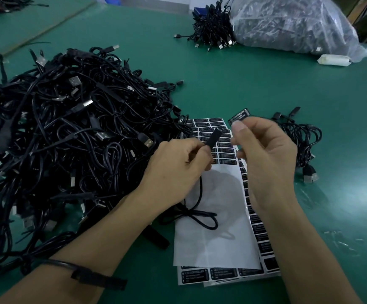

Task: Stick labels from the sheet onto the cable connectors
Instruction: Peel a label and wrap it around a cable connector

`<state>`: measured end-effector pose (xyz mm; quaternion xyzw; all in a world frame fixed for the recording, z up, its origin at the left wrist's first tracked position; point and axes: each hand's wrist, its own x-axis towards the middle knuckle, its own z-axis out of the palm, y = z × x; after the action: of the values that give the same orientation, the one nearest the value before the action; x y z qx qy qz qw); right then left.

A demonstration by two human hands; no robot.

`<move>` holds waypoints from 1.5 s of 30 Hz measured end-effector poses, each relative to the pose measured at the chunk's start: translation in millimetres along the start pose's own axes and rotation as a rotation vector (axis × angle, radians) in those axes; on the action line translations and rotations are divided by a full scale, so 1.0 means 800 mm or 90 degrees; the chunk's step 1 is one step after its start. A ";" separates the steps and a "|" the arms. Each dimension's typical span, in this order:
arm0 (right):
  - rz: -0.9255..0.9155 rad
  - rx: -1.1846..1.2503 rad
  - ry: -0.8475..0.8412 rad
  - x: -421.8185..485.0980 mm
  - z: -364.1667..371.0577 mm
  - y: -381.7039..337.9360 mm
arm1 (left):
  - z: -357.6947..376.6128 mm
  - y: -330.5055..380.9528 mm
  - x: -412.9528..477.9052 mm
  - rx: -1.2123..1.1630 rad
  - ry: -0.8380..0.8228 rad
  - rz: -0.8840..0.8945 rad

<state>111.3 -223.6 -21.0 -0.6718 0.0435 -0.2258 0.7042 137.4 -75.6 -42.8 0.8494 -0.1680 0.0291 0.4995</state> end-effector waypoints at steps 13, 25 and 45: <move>0.089 -0.034 -0.083 -0.002 0.004 0.003 | 0.004 -0.008 0.002 -0.121 -0.026 0.017; 0.044 -0.050 -0.107 -0.004 0.005 0.000 | 0.001 -0.004 0.001 -0.121 -0.049 0.018; -0.001 -0.113 -0.060 -0.007 0.006 0.005 | 0.003 -0.007 0.000 -0.139 -0.058 0.029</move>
<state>109.4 -217.0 -25.3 -0.7415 0.0295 -0.1894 0.6430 138.8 -75.2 -48.7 0.7865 -0.2117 -0.0170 0.5799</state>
